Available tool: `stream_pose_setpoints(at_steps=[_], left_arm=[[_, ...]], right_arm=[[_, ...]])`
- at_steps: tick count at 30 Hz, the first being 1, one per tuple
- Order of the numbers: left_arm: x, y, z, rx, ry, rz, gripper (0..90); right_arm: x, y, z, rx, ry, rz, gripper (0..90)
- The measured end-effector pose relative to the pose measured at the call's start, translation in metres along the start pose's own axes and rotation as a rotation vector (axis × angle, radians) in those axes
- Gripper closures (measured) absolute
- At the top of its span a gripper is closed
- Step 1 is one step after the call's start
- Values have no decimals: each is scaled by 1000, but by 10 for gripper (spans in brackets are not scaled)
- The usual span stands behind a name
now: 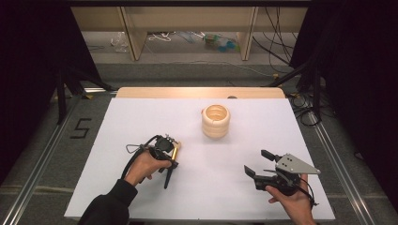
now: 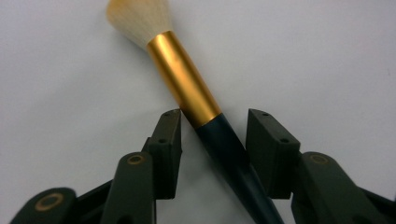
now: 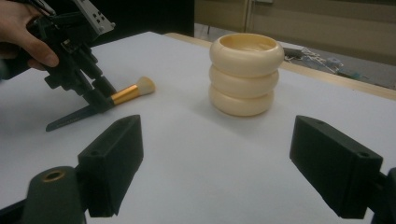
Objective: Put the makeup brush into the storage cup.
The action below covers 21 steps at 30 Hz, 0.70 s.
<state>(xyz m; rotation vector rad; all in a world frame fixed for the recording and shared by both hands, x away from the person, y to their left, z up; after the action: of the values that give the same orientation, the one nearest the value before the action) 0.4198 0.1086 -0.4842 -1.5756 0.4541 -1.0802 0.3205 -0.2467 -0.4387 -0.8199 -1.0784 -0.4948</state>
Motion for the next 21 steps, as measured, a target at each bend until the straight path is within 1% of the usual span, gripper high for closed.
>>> stream_pose_setpoints(at_steps=[1, 2, 3, 4, 6, 7, 8, 9, 11, 12, 14, 16, 17, 21], left_arm=[[0, -1, 2, 4, 45, 28, 586], [0, -1, 2, 4, 45, 28, 596], [0, -2, 4, 9, 64, 52, 604], [0, -2, 5, 10, 66, 54, 611], [-1, -2, 6, 5, 67, 52, 630], [-1, -2, 7, 2, 68, 55, 639], [-1, -2, 7, 2, 68, 55, 647], [-1, -2, 7, -1, 62, 60, 654], [0, -2, 7, 1, 64, 59, 668], [0, -2, 8, -4, 64, 62, 673], [0, -2, 9, -4, 67, 64, 679], [1, -2, 9, -5, 70, 68, 684], [2, -2, 9, -7, 76, 78, 687], [4, -1, 8, -2, 84, 96, 689]], right_arm=[[0, 0, 0, 0, 3, 2, 184], [0, 0, 0, 0, 3, 2, 184], [0, 0, -1, -2, -8, -7, 184], [0, 0, 0, 0, 1, 2, 184], [0, 0, 0, 1, 2, 3, 185], [0, 1, -1, -1, -12, -9, 184], [0, 1, -1, -1, -12, -9, 184], [0, 0, 0, 0, 4, 2, 184], [0, 0, 0, -1, 4, 2, 183], [0, 1, 0, 14, 14, -10, 183], [0, 1, 0, 13, 14, -10, 183], [0, 0, 0, 0, 4, -2, 183], [0, 0, 0, -2, 3, 1, 183], [0, 0, 0, -1, 3, 0, 183]])
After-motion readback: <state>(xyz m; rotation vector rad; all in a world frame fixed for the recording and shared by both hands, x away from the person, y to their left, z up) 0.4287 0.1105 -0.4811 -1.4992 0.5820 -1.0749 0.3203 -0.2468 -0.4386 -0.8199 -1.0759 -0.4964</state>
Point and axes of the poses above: each handheld gripper's, and its own axes: y roughly forward along the jaws, x roughly out of its top, z roughly to its left, the point moved 2 cm from there along y, roughly forward along the jaws, and after that the axes turned 14 degrees about y, right-handed, at the moved point
